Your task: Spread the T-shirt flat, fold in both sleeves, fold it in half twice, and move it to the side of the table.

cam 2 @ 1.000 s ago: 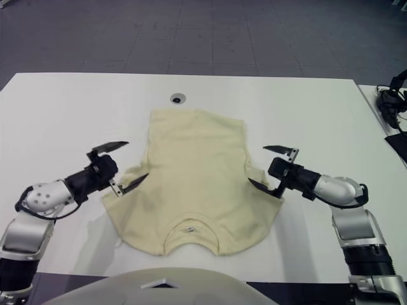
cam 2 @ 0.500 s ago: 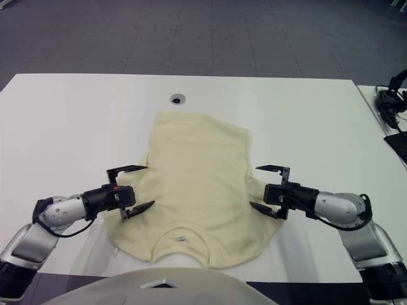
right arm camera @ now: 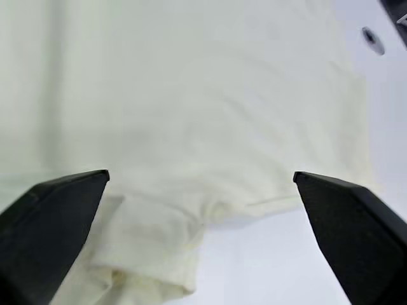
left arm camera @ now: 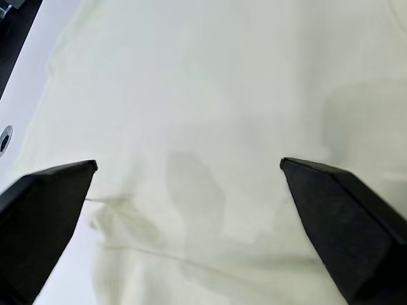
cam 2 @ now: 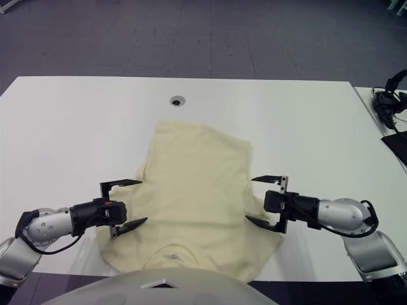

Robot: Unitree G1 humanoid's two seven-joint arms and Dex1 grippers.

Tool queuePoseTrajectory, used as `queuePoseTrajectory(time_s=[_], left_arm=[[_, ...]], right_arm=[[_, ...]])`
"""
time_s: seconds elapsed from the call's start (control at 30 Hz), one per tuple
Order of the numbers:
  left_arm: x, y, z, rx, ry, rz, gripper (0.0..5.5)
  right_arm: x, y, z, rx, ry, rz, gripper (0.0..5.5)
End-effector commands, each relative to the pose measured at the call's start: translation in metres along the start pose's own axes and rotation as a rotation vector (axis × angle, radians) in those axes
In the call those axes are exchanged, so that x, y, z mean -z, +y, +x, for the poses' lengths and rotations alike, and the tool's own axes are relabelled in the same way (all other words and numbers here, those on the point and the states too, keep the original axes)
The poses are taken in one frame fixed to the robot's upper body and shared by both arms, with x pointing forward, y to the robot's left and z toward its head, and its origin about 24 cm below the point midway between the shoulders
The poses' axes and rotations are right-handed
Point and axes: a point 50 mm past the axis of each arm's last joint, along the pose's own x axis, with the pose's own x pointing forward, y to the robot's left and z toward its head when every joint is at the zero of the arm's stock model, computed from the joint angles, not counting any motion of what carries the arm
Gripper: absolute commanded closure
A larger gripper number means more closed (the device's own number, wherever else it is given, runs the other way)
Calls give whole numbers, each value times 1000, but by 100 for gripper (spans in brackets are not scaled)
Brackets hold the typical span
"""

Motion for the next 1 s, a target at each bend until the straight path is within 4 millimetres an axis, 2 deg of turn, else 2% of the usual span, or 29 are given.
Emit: queuePoseTrajectory(time_s=[0.03,0.17,0.3,0.5,0.67,0.8,0.9,1.0], left_arm=[[5,6,-3,0,42,1,13],[1,32,-7,-76,29,39,13],[-10,56,-1,-126,-40,60,13],[-31,81,36,-149,-183,57,13],[-41,86,74,-115,-230,57,13],[-32,84,99,-138,-200,38,13],[-21,74,112,-117,-168,26,13],[-14,73,122,-128,-153,-1,13]], right_arm=[[-25,-30,-11,82,-163,69,10],[-15,-66,-9,246,-136,70,10],[-1,-93,10,390,-59,-43,10],[21,-115,51,461,66,-242,10],[40,-121,69,423,179,-351,10],[49,-126,60,444,231,-403,10],[42,-133,54,510,153,-354,10],[31,-136,53,541,16,-281,10]])
